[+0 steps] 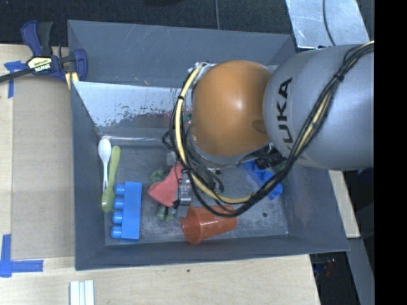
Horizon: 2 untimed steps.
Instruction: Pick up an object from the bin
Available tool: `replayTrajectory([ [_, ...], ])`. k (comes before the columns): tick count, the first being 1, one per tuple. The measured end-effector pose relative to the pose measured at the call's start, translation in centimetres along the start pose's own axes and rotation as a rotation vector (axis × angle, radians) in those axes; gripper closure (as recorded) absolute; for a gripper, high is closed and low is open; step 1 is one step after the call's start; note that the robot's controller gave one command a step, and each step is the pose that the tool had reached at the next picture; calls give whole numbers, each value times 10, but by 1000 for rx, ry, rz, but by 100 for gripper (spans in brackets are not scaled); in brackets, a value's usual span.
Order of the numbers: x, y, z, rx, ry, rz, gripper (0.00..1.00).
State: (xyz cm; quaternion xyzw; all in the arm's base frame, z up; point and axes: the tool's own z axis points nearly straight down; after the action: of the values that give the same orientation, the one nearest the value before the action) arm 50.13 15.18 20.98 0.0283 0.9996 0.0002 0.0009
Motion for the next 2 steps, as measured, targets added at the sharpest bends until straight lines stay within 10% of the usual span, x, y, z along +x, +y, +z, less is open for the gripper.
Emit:
replayTrajectory([
  [2, -26, -50, 45, -2, -4, -7, 0],
])
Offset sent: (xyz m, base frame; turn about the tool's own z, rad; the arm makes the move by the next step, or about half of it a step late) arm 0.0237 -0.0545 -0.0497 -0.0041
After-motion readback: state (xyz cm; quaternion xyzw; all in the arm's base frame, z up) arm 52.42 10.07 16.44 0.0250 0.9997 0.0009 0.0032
